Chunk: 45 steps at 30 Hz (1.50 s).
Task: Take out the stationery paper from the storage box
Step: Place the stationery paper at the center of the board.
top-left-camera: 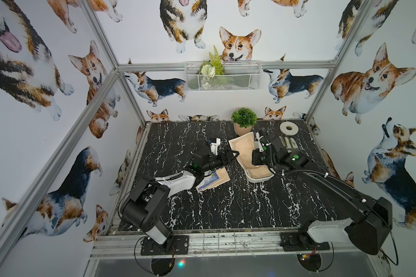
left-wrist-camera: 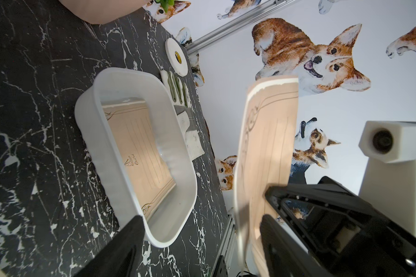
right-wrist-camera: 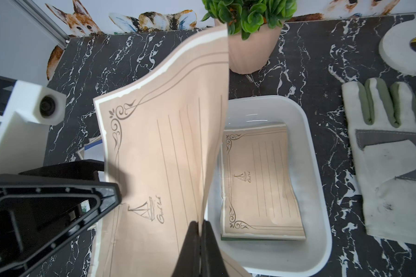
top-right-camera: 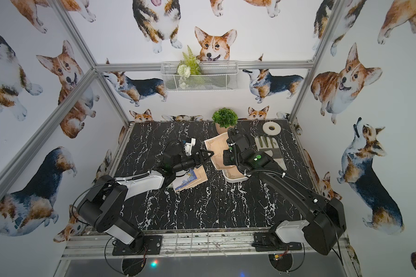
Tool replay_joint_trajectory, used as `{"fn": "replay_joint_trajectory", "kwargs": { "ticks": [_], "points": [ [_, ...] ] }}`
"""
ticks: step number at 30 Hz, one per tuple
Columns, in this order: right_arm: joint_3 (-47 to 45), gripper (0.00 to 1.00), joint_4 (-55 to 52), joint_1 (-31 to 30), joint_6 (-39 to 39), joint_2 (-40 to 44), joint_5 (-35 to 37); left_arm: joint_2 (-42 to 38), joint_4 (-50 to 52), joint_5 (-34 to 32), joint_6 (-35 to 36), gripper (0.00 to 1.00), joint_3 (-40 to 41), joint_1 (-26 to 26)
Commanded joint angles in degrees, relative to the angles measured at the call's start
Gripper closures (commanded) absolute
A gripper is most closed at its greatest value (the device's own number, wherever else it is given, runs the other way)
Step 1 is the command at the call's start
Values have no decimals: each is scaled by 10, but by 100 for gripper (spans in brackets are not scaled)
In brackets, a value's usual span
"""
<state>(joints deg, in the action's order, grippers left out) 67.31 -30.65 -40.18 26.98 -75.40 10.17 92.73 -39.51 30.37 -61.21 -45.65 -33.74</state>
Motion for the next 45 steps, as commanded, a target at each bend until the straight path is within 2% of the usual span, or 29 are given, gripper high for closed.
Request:
{"fn": "replay_joint_trajectory", "kwargs": {
  "ticks": [1, 3, 5, 8, 14, 15, 17, 22, 24, 26, 31, 33, 35, 36, 39, 41, 43, 45],
  "points": [
    [2, 96, 20, -11, 8, -3, -1, 13, -49, 1, -18, 21, -12, -8],
    [-1, 95, 25, -16, 9, -4, 0, 19, -56, 3, -23, 23, -15, -11],
    [1, 95, 24, -17, 8, -7, 2, 19, -70, 5, -29, 30, -15, -13],
    [2, 95, 23, -18, 7, -14, -1, 33, -89, 9, -38, 49, -15, -14],
    [3, 94, 24, -19, 7, -23, -3, 43, -105, 19, -44, 79, -14, -14],
    [3, 93, 24, -19, 7, -25, -3, 43, -111, 20, -48, 89, -12, -14],
    [2, 90, 24, -19, 6, -26, -3, 45, -116, 23, -50, 100, -12, -14],
    [-1, 71, 18, -19, 6, -30, 10, 37, -112, 27, -45, 100, -12, -13],
    [-1, 55, 7, -19, 3, -30, 20, 30, -98, 33, -36, 100, -11, -10],
    [0, 44, -3, -19, -6, -24, 34, 27, -86, 43, -27, 100, -7, -2],
    [-29, 26, 13, -8, -33, 40, 42, -4, -86, 118, -19, 100, 1, 36],
    [-53, 21, 41, 23, -34, 76, -24, 0, -100, 163, -23, 100, 1, 49],
    [-91, 17, 95, 67, -22, 108, -132, 10, -134, 208, -41, 100, 0, 55],
    [-126, 12, 155, 98, -9, 144, -228, 17, -162, 228, -57, 100, 0, 55],
    [-205, 5, 333, 163, 66, 172, -450, 47, -284, 257, -132, 100, 2, 57],
    [-228, 4, 410, 175, 112, 161, -523, 65, -351, 257, -177, 100, 1, 57],
    [-233, 4, 446, 176, 138, 138, -568, 89, -417, 256, -226, 100, -5, 57],
    [-236, 5, 472, 176, 155, 116, -591, 102, -420, 253, -238, 100, -11, 57]
  ]
}}
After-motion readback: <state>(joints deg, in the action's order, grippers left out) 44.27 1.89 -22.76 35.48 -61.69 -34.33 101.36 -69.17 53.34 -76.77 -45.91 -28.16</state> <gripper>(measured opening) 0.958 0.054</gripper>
